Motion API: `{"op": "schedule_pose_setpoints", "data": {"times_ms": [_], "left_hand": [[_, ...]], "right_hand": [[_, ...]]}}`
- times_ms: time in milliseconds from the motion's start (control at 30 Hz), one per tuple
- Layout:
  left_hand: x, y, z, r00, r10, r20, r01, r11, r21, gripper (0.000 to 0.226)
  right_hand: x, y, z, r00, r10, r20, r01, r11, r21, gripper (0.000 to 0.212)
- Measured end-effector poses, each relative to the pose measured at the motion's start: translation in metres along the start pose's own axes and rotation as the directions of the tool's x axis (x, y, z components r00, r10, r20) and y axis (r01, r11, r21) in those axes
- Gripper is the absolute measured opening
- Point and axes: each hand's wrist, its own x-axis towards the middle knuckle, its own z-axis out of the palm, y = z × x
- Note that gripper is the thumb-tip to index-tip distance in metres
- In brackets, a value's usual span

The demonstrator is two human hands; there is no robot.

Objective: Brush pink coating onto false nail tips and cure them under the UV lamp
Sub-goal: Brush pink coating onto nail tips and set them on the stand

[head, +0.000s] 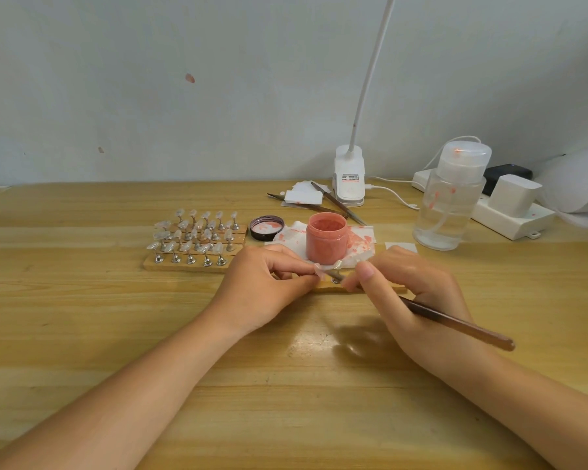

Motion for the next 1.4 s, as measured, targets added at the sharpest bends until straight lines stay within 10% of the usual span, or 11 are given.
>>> {"op": "schedule_pose_setpoints", "data": {"times_ms": [1400], "left_hand": [[0.0068, -0.001, 0.0051, 0.992, -0.125, -0.003, 0.125, 0.988, -0.092, 0.024]], "right_hand": [[0.0003, -0.0018, -0.0011, 0.976, 0.191, -0.101, -0.163, 0.958, 0.235, 0.04]]}}
